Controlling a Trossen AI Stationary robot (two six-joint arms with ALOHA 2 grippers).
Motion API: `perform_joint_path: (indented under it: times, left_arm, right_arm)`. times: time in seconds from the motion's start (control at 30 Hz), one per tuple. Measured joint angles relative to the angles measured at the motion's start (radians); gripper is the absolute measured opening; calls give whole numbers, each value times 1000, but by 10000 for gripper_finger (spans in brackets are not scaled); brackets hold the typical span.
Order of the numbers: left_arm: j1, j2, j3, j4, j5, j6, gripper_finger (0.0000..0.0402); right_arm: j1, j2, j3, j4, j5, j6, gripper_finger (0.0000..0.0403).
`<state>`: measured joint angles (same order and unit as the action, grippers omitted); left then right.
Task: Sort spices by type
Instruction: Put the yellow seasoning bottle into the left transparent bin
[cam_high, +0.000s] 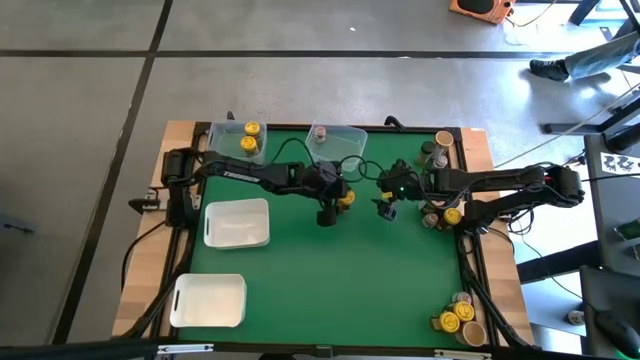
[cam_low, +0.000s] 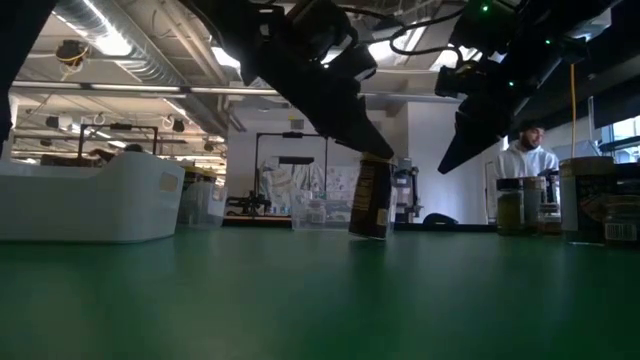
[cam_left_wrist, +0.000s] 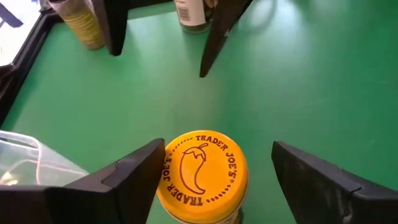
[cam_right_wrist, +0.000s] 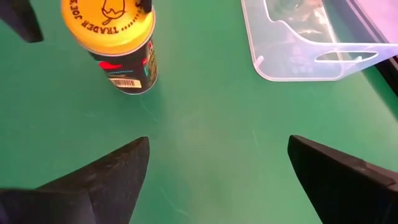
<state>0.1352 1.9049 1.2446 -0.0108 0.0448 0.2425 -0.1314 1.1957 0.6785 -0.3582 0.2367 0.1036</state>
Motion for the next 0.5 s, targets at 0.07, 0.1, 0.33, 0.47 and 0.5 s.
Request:
perform_joint_path:
  times: [0.07, 0.1, 0.33, 0.47, 0.5]
  left_arm:
    - [4, 1, 0, 1, 1, 1, 261]
    - [9, 1, -1, 1, 1, 1, 248]
    - [31, 0, -1, -18, 7, 27, 162]
    - [31, 1, -2, -7, 9, 51, 119]
    - [31, 1, -2, -6, 9, 53, 111]
  right_arm:
    - [0, 0, 0, 1, 0, 0, 381]
    - [0, 0, 0, 2, 1, 0, 381]
    - [0, 0, 0, 8, 4, 0, 381]
    - [0, 0, 0, 24, 18, -3, 381]
    - [0, 0, 0, 23, 18, -3, 381]
